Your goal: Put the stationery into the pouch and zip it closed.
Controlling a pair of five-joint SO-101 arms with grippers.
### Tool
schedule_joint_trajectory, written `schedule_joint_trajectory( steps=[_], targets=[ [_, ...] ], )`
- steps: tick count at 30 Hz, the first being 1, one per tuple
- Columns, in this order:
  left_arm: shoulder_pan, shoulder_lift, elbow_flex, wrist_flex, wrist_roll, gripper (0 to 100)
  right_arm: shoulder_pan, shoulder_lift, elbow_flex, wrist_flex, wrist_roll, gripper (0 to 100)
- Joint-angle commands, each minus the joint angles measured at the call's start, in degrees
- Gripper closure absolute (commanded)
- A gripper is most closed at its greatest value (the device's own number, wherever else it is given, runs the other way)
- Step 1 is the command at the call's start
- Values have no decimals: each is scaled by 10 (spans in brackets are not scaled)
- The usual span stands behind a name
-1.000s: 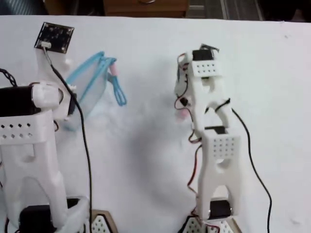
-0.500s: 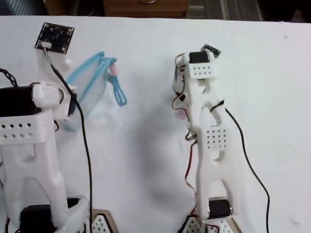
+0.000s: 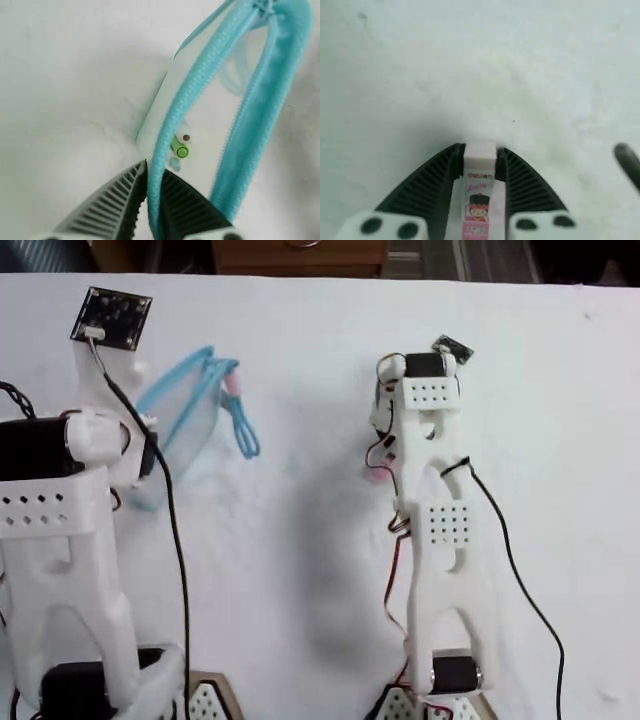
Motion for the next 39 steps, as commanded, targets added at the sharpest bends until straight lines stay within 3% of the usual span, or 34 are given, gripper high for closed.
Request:
schedule_joint_trajectory(
  steps=[1,13,23,27,39],
  targets=[
    [-3,-1,-7,1,3,977,1,-25,-11,8,4,982],
    [-3,-1,-7,1,3,977,-46,-312,-4,8,4,981],
    [-3,-1,-7,1,3,977,-95,-598,30,9,171,981],
    [-3,-1,-6,1,3,977,-95,-736,186,10,188,981],
    [-3,-1,-5,1,3,977,-95,-1185,894,-22,200,981]
  ],
)
